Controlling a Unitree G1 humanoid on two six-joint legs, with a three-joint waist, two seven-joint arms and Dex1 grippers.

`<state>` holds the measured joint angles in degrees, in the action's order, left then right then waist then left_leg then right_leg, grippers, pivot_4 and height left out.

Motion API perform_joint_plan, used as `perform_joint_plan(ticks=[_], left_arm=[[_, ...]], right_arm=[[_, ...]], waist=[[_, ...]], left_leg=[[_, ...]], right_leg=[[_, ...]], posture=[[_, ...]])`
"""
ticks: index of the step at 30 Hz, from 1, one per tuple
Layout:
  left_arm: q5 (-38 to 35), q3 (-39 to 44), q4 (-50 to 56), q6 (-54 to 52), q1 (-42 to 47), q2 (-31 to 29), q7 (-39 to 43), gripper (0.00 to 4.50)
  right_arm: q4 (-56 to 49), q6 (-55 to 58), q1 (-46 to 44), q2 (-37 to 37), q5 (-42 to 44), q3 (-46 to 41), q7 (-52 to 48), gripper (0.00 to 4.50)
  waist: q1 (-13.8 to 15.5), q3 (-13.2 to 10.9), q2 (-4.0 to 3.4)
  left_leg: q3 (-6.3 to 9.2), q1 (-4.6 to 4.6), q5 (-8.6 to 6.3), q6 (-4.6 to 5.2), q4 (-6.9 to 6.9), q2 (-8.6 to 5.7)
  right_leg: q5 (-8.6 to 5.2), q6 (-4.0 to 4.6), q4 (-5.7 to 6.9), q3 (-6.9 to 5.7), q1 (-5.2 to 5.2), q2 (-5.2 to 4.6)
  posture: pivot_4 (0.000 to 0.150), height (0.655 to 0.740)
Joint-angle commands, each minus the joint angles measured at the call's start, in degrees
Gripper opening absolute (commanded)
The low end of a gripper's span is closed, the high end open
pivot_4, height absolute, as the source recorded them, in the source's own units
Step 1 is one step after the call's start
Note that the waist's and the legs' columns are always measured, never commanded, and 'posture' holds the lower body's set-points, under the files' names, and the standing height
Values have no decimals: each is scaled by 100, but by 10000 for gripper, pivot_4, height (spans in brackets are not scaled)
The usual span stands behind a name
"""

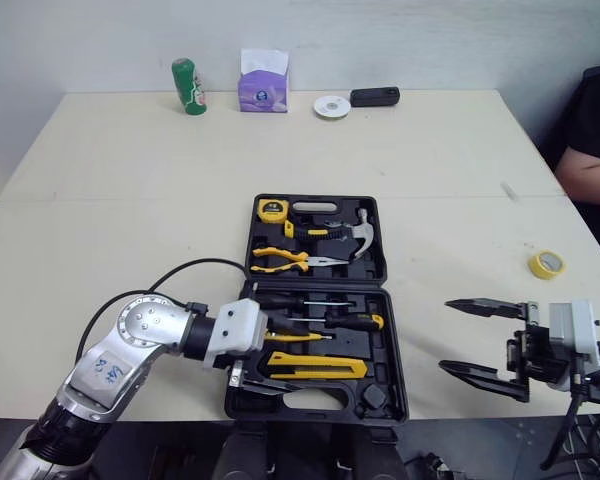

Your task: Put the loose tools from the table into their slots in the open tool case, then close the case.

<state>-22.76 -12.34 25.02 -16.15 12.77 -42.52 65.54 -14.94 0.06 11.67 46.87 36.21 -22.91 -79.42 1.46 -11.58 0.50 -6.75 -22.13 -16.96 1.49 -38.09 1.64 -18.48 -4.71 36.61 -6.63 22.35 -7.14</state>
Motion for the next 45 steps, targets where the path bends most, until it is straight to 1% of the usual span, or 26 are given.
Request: perform_joint_plan(ticks=[1,2,3,6,7,13,20,23,26,30,35,39,40,42,45], left_arm=[[212,-144,-86,501,39,151,106,23575],[309,-221,-141,572,62,220,81,20750],[358,-273,-169,616,68,286,68,15058],[443,-337,-197,665,70,418,14,2703],[469,-351,-209,683,70,440,12,555],[622,-412,-474,746,220,594,-42,555],[711,-569,-539,658,239,669,-19,555],[841,-666,-640,648,252,710,-62,555],[1126,-802,-813,521,347,722,-209,555],[1392,-950,-940,514,440,634,-164,555],[1522,-1138,-996,291,535,584,-121,555],[1516,-1282,-924,132,516,521,-59,555],[1555,-1337,-912,52,494,480,-62,555],[1674,-1433,-913,-68,466,409,-100,555],[1995,-1658,-967,-171,504,304,-138,555]], right_arm=[[19,-625,182,187,-148,-180,-620,45000],[26,-673,186,170,-116,-172,-640,45000],[13,-688,174,139,-67,-158,-619,45000],[-22,-730,151,84,-11,-125,-552,45000],[-17,-735,147,72,-1,-128,-531,45000],[-90,-349,159,-7,325,-175,-324,45000],[-229,-260,160,-91,382,-107,-214,45000],[-249,-249,136,-186,340,-37,-110,45000],[-299,-231,129,-257,303,15,-22,45000],[-396,-122,142,-270,280,61,144,45000],[-538,38,163,-227,257,104,298,45000],[-620,132,158,-221,254,124,404,45000],[-622,146,144,-224,247,134,418,45000],[-612,160,114,-228,231,153,442,45000],[-499,110,48,-250,178,197,424,45000]], waist=[[17,0,1],[13,0,1],[8,0,1],[-3,0,1],[-13,0,1],[-10,1,0],[-8,1,0],[-8,1,0],[-7,1,0],[-8,1,-1],[-5,3,-2],[-4,3,-2],[-5,3,-3],[-7,7,-6],[-10,13,-12]], left_leg=[[4,1,-4,6,0,-2],[6,1,-9,12,0,-2],[6,2,-13,15,0,-3],[2,2,-15,17,-1,-5],[2,2,-15,16,-2,-4],[2,6,-12,13,-3,-4],[2,5,-14,15,-4,-4],[3,5,-14,15,-4,-4],[2,5,-14,15,-4,-5],[3,6,-14,15,-4,-5],[3,10,-14,15,-4,-5],[6,35,-21,17,0,-4],[6,55,-27,16,4,-2],[6,76,-56,39,8,4],[5,78,-58,35,10,5]], right_leg=[[1,-2,-3,-3,-4,-1],[3,-5,-8,-4,-9,-3],[4,-7,-11,-4,-12,-4],[6,-9,-13,-3,-12,-11],[6,-9,-13,-6,-11,-10],[6,-8,-8,-6,-12,-11],[6,-8,-10,-8,-13,-14],[6,-8,-9,-8,-13,-13],[6,-8,-9,-8,-13,-14],[7,-8,-9,-8,-14,-15],[6,-8,-9,-8,-19,-16],[6,-8,-18,-10,-47,-17],[6,-8,-26,-11,-69,-16],[6,-7,-42,-10,-91,-11],[6,-7,-48,-7,-93,-11]], posture=[[1500,7400],[1500,7400],[1500,7400],[1500,7400],[1500,7400],[1500,7400],[1500,7400],[1500,7400],[1500,7400],[1500,7400],[1500,7400],[1500,7400],[1500,7400],[1500,7400],[1500,7400]])
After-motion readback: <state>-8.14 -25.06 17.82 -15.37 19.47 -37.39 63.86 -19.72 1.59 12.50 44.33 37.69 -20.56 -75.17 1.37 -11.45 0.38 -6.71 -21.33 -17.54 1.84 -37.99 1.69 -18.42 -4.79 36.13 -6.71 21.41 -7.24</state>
